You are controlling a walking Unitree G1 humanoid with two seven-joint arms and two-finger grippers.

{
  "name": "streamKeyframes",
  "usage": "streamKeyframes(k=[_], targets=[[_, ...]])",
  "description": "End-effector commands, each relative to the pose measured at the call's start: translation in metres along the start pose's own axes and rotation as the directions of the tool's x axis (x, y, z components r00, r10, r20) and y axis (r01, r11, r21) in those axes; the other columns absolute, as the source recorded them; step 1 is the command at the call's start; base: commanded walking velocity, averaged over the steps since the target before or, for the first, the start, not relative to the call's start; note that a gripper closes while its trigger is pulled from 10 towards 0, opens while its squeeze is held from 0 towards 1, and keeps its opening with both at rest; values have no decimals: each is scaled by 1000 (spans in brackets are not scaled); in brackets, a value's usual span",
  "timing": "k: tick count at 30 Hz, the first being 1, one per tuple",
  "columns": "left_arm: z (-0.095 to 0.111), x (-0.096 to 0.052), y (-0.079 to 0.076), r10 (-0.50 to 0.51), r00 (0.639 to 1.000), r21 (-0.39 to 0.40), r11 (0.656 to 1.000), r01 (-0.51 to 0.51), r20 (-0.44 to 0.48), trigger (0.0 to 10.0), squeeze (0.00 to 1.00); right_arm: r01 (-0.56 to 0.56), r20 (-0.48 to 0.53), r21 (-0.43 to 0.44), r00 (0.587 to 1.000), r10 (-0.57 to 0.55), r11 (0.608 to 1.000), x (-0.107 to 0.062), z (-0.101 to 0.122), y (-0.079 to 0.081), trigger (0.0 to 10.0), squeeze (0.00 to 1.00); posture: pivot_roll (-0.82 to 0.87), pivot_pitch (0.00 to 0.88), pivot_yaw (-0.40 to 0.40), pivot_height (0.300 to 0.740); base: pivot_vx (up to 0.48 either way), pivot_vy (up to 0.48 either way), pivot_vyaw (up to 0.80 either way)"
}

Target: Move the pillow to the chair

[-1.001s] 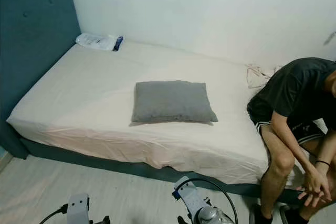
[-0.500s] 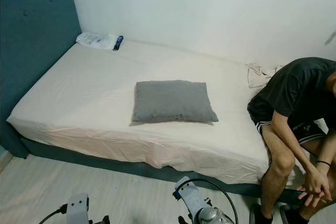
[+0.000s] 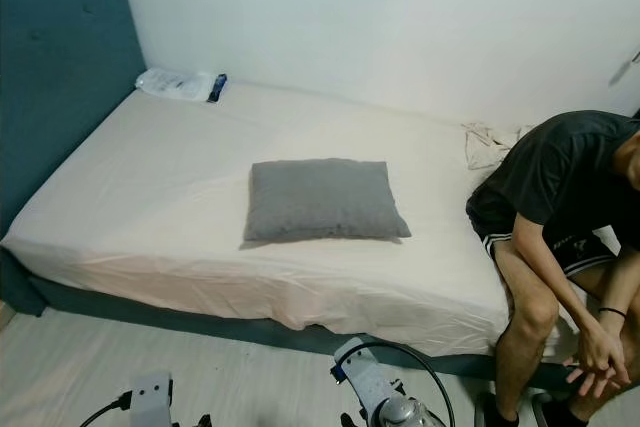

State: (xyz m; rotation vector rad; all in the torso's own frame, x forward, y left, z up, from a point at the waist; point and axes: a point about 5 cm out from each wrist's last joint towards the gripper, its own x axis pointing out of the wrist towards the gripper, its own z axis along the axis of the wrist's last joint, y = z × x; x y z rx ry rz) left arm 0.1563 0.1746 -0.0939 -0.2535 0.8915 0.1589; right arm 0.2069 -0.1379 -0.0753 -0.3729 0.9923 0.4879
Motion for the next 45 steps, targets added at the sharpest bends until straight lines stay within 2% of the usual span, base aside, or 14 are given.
streamKeyframes(k=[1,3,5,6,9,13,19,29,31,32,33,35,38,45], targets=[[-5,0,-6,-26,999,25,999,26,-19,10000,0,22,1,22,1000,-22,1000,-1,-3,-5,10000,0,70,46,-141,740,364,0,0],[-4,0,-8,-38,999,51,998,39,-16,10000,0,36,4,47,999,-36,998,-2,-3,-7,10000,0,68,46,-143,740,369,0,0],[-1,1,-9,-45,999,113,993,46,-5,10000,0,64,15,132,998,-66,989,-2,-2,-11,10000,0,69,45,-144,740,375,0,0],[-1,1,-9,-45,999,113,993,46,-5,10000,0,64,15,132,998,-66,989,-2,-2,-11,10000,0,69,45,-144,740,375,0,0],[7,2,-11,-56,998,127,990,53,20,10000,0,109,22,229,993,-117,967,-4,0,-19,10000,0,72,45,-145,740,376,0,0],[13,4,-14,-69,997,145,987,63,39,10000,0,145,24,278,987,-158,949,-5,3,-26,10000,0,73,45,-142,740,379,0,0],[19,6,-21,-100,993,191,978,88,55,10000,0,149,31,303,986,-166,941,-5,5,-27,10000,0,72,49,-137,740,385,0,0],[18,5,-20,-90,994,175,981,79,57,10000,0,84,105,335,986,-126,938,-4,20,-24,10000,0,73,52,-136,740,394,0,0],[18,5,-17,-60,996,168,985,49,61,10000,0,41,159,406,981,-115,913,-4,32,-24,10000,0,78,53,-135,740,178,0,0],[18,5,-17,-60,996,168,985,49,61,10000,0,41,159,406,981,-115,913,-4,32,-24,10000,0,78,53,-135,740,0,0,0],[18,5,-15,-46,997,153,988,36,63,10000,0,13,205,479,971,-126,878,-5,45,-28,10000,0,78,58,-134,740,0,0,0],[18,5,-13,-48,997,144,989,38,65,10000,0,-19,254,561,955,-151,828,-7,60,-36,10000,0,74,60,-128,740,0,0,0],[18,4,-11,-45,997,144,989,35,66,10000,0,-15,256,656,945,-203,754,-10,73,-44,10000,0,68,64,-120,730,0,0,0],[17,4,-7,-39,997,161,987,28,66,10000,0,-17,271,723,926,-262,690,-14,86,-56,10000,0,67,68,-116,700,0,0,0]])
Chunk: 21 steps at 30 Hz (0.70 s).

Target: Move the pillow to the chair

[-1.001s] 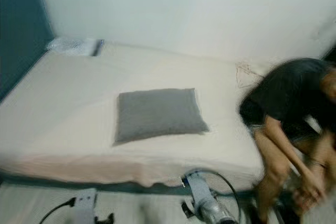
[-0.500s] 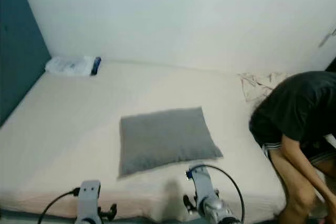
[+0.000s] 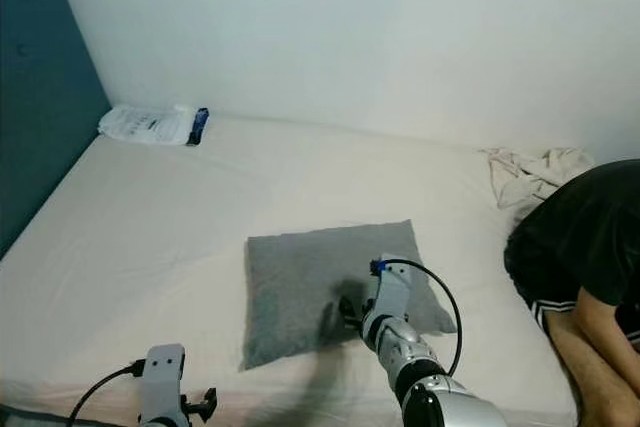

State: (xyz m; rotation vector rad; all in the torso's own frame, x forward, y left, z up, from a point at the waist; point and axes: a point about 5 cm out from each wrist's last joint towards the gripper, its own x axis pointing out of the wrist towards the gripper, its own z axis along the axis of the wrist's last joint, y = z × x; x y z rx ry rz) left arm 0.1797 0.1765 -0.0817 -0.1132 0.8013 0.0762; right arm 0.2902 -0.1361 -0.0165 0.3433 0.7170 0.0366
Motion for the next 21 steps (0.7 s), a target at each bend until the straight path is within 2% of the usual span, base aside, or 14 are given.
streamKeyframes(k=[1,8,14,18,21], targets=[[-7,-2,-2,-6,1000,9,1000,7,-23,10000,0,28,8,35,1000,-28,999,-1,4,-7,10000,0,69,69,-117,695,0,0,0],[-7,-3,3,7,1000,21,1000,-7,-18,10000,0,52,19,110,998,-55,993,-1,7,-11,10000,0,84,73,-124,665,0,0,0],[-9,-4,5,14,1000,26,1000,-13,-22,10000,0,68,15,114,997,-70,991,-1,6,-12,10000,0,92,70,-126,645,0,0,0],[-11,-5,10,28,999,42,999,-27,-26,10000,0,40,24,167,999,-44,985,0,8,-7,10000,0,99,68,-123,625,0,0,0],[-12,-6,12,31,999,47,998,-30,-27,10000,0,25,38,174,999,-32,984,0,11,-4,10000,0,105,73,-122,615,0,0,0]])
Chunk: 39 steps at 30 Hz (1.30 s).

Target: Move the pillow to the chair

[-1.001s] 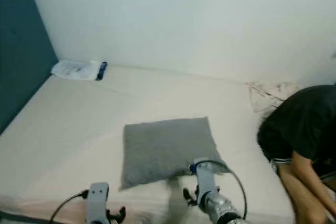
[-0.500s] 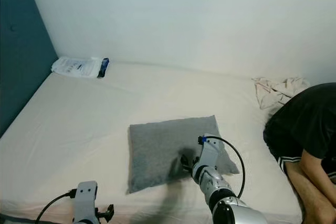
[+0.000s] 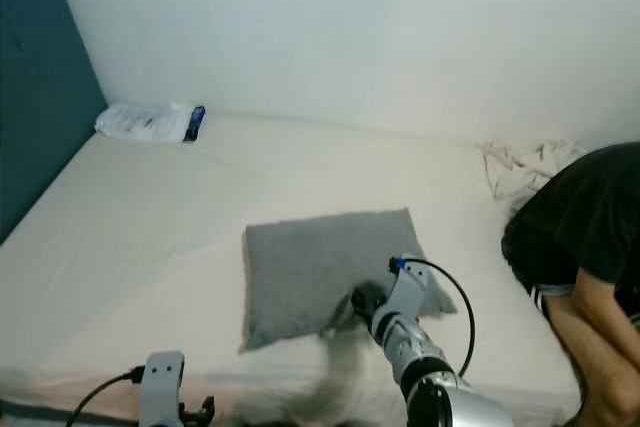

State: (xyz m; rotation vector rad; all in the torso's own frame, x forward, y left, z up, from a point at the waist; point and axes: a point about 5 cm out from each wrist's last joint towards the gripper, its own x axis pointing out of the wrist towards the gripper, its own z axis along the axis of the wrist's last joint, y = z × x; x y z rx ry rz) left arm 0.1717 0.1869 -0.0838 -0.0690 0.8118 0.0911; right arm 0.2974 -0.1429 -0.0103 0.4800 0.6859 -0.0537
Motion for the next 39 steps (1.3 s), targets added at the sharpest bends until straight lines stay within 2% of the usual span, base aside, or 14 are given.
streamKeyframes(k=[1,9,16,18,20,22,23,25,29,31,36,37,38,39], targets=[[-7,-3,2,2,1000,19,1000,-1,-20,10000,0,-20,26,43,999,19,999,0,5,2,10000,0,107,74,-120,615,0,0,0],[-11,-5,4,1,1000,47,999,1,-27,10000,0,-75,62,79,996,70,994,1,10,8,10000,0,120,90,-107,615,0,0,0],[-16,-7,6,-1,1000,66,998,3,-28,10000,0,-8,52,89,999,4,996,0,4,-2,10000,0,155,125,-87,615,0,0,0],[-19,-9,7,-3,1000,72,997,5,-26,10000,0,-32,60,111,998,25,993,0,4,-1,10000,0,165,137,-80,615,0,0,0],[-23,-12,9,-6,1000,89,996,8,-23,10000,0,-124,101,170,989,108,978,0,7,7,10000,0,181,170,-61,615,0,0,0],[-25,-13,9,-8,1000,94,996,10,-22,10000,0,-157,116,189,984,136,969,0,8,9,10000,0,184,175,-60,615,0,0,0],[-25,-13,9,-8,1000,94,996,10,-22,10000,0,-157,116,189,984,136,969,0,8,9,10000,0,184,175,-60,615,0,0,0],[-38,-22,16,-9,1000,133,991,12,-22,10000,0,-244,182,197,961,209,950,-1,14,14,10000,0,220,224,-36,615,0,0,0],[-41,-24,19,-9,1000,142,990,11,-19,10000,0,-282,203,196,949,242,939,-2,17,17,10000,0,225,238,-31,615,0,0,0],[-46,-29,24,-2,1000,142,990,3,-12,10000,0,-369,243,203,916,319,907,-3,24,23,10000,0,231,261,-25,615,0,0,0],[-56,-37,30,10,1000,142,990,-8,-18,10000,0,-532,223,112,837,500,839,-6,22,39,10000,0,221,288,-25,615,0,0,0],[-58,-38,30,10,1000,143,990,-7,-21,10000,0,-574,231,100,808,543,812,-7,24,43,10000,0,213,294,-21,615,0,0,0],[-58,-38,30,10,1000,143,990,-7,-21,10000,0,-574,231,100,808,543,812,-7,24,43,10000,0,213,294,-21,615,0,0,0],[-60,-39,30,10,1000,143,990,-6,-26,10000,0,-648,269,95,747,607,756,-10,30,47,10000,0,211,300,-19,615,0,0,0]])
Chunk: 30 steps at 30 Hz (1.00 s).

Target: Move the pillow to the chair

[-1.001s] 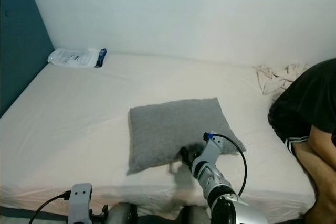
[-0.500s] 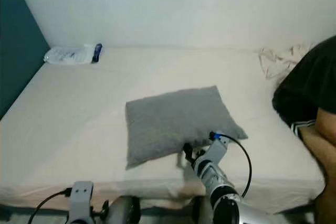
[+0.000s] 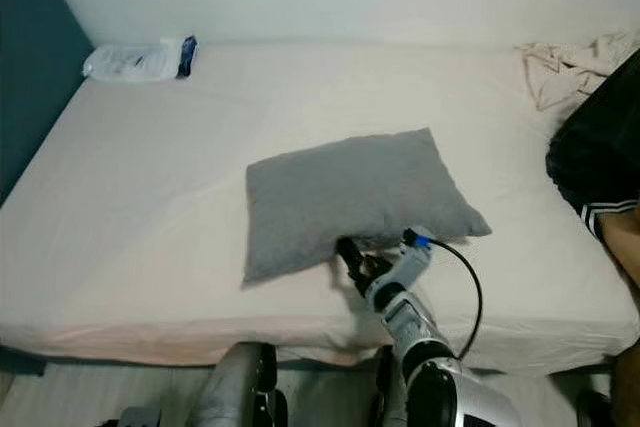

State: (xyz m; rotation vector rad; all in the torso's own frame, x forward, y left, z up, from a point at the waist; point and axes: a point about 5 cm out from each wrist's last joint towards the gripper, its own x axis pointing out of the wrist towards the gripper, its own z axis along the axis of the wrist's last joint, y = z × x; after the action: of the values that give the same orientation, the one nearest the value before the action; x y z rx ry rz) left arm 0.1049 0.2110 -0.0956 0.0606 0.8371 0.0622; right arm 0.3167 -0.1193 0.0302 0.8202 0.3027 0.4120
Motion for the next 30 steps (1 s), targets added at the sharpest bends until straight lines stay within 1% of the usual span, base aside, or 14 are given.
streamKeyframes(k=[1,2,7,9,11,13,17,18,20,22,27,28,29,30], targets=[[-6,-4,-2,-17,1000,16,1000,17,-5,10000,0,-76,13,19,997,75,997,2,1,6,10000,0,211,300,-19,615,0,0,0],[-7,-4,-3,-21,1000,21,1000,21,-9,10000,0,-148,37,29,989,146,989,2,6,9,10000,0,202,305,-18,615,0,0,0],[-7,-4,-3,-18,1000,25,1000,18,-10,10000,0,-222,40,25,974,221,975,2,10,13,10000,0,199,311,-22,615,0,0,0],[-6,-4,-1,-11,1000,23,1000,11,-8,10000,0,-227,58,28,973,225,974,2,13,13,10000,0,199,311,-22,615,0,0,0],[-5,-3,3,9,1000,18,1000,-9,-3,10000,0,-133,142,32,982,128,991,4,27,8,10000,0,198,310,-26,615,0,0,0],[-4,-3,4,14,1000,17,1000,-14,0,10000,0,-26,189,36,982,19,999,1,36,0,10000,0,200,309,-28,615,0,0,0],[-4,-3,4,16,1000,19,1000,-17,3,10000,0,120,255,67,958,-134,990,-6,47,-15,10000,0,211,312,-26,615,0,0,0],[-4,-3,4,16,1000,19,1000,-17,3,10000,0,120,255,67,958,-134,990,-6,47,-15,10000,0,211,312,-26,615,0,0,0],[-4,-4,4,17,1000,23,1000,-17,5,10000,0,191,270,92,940,-209,977,-10,51,-22,10000,0,220,313,-23,615,0,0,0],[-5,-5,6,18,1000,28,999,-18,6,10000,0,223,277,117,929,-247,968,-12,53,-25,10000,0,226,316,-20,615,0,0,0],[-8,-8,9,23,1000,33,999,-24,8,10000,0,231,280,125,925,-258,965,-10,56,-24,10000,0,249,322,-11,615,0,0,0],[-11,-11,12,30,1000,36,999,-31,7,10000,0,199,295,144,926,-234,969,-9,59,-22,7882,0,257,324,-9,615,0,0,0],[-12,-12,13,33,999,36,999,-33,6,10000,0,184,302,147,927,-222,972,-8,61,-21,7882,0,257,324,-9,615,0,0,0],[-13,-12,14,34,999,36,999,-35,6,10000,0,167,308,156,928,-209,974,-7,62,-20,2431,0,259,325,-7,615,0,0,0]])
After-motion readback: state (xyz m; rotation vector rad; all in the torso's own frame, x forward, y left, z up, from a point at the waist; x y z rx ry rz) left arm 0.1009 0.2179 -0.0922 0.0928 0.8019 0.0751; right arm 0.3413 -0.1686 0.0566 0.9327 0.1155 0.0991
